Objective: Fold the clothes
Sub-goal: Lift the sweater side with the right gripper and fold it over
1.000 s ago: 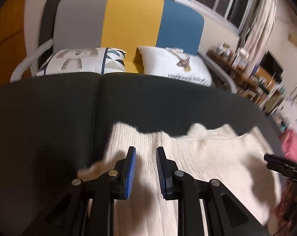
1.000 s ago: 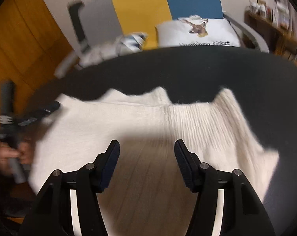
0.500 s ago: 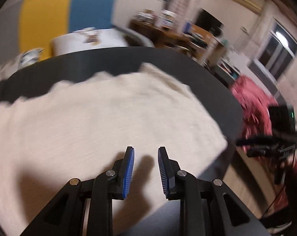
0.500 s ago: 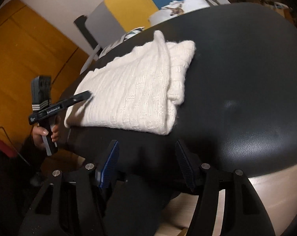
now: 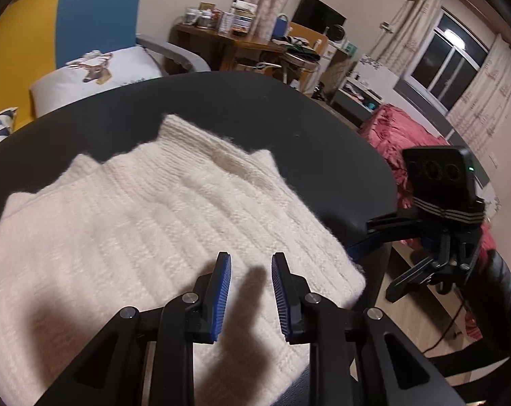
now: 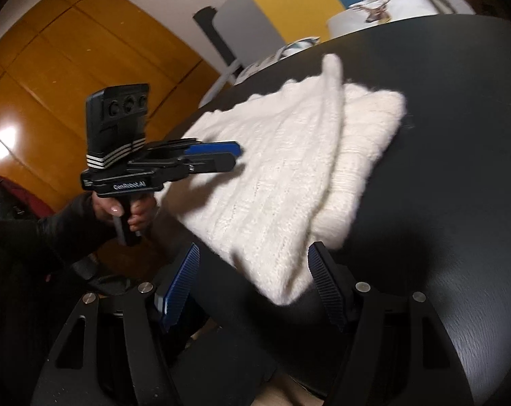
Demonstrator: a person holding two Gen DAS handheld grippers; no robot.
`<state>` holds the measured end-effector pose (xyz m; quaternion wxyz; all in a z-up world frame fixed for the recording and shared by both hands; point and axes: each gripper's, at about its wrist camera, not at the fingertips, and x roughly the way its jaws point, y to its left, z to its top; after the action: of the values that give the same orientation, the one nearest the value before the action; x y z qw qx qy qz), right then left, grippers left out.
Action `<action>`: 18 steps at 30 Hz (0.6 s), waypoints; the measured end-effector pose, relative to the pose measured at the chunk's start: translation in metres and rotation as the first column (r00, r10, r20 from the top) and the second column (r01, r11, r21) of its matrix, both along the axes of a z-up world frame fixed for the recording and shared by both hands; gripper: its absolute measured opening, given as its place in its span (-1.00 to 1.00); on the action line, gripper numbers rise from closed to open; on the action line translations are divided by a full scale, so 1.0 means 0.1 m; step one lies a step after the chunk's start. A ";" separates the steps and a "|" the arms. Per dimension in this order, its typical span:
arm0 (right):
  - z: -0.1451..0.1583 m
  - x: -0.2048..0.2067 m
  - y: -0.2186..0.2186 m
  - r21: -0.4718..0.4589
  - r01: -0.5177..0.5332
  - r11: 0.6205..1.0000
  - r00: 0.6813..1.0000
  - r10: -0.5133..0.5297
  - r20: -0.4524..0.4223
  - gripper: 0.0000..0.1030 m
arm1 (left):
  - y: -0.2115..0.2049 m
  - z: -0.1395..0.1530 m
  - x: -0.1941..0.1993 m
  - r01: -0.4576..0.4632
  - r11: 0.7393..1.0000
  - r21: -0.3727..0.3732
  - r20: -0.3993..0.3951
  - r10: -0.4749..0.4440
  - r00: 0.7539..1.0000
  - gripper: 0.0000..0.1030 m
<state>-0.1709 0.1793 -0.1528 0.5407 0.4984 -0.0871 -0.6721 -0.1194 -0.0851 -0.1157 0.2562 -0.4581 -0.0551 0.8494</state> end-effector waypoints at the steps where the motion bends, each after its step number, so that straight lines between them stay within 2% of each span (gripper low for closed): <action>1: -0.03 -0.02 -0.04 0.008 -0.017 1.000 1.000 0.017 0.011 0.37 | 0.01 0.00 0.00 0.012 1.000 0.005 -0.003 -0.012 1.000 -0.53; 2: -0.07 -0.04 -0.07 0.016 -0.035 0.999 0.999 0.034 0.022 0.37 | 0.02 0.00 -0.01 0.018 1.000 0.005 -0.004 -0.018 1.000 -0.53; 4: -0.08 -0.06 -0.12 -0.028 -0.093 0.995 0.993 0.095 0.064 0.37 | 0.02 -0.03 -0.03 0.025 1.000 0.006 0.006 -0.025 1.000 -0.53; 7: -0.08 -0.04 -0.26 -0.071 -0.225 0.972 0.965 0.232 0.120 0.37 | 0.06 -0.09 -0.06 0.048 0.999 0.005 0.022 -0.048 0.999 -0.53; 9: -0.11 -0.05 -0.37 -0.096 -0.291 0.952 0.939 0.304 0.161 0.63 | 0.08 -0.14 -0.07 0.061 0.998 0.000 0.031 -0.061 0.998 -0.53; 12: -0.19 -0.08 -0.56 -0.101 -0.339 0.935 0.908 0.353 0.226 0.63 | 0.09 -0.20 -0.10 0.068 0.998 0.003 0.070 -0.068 0.995 -0.53; 16: -0.11 0.16 -0.71 0.023 -0.529 0.848 0.828 0.510 0.231 0.63 | 0.13 -0.26 -0.08 0.096 0.995 0.022 0.124 -0.098 0.987 -0.53; 18: -0.12 0.21 -0.72 0.070 -0.552 0.831 0.816 0.521 0.250 0.62 | 0.18 -0.23 -0.06 0.116 0.993 0.004 0.126 -0.115 0.985 -0.53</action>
<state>-0.1498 0.1077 -0.1649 0.6590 0.6105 0.0450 -0.4370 -0.1252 -0.0667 -0.1385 0.3002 -0.5138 -0.0431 0.8025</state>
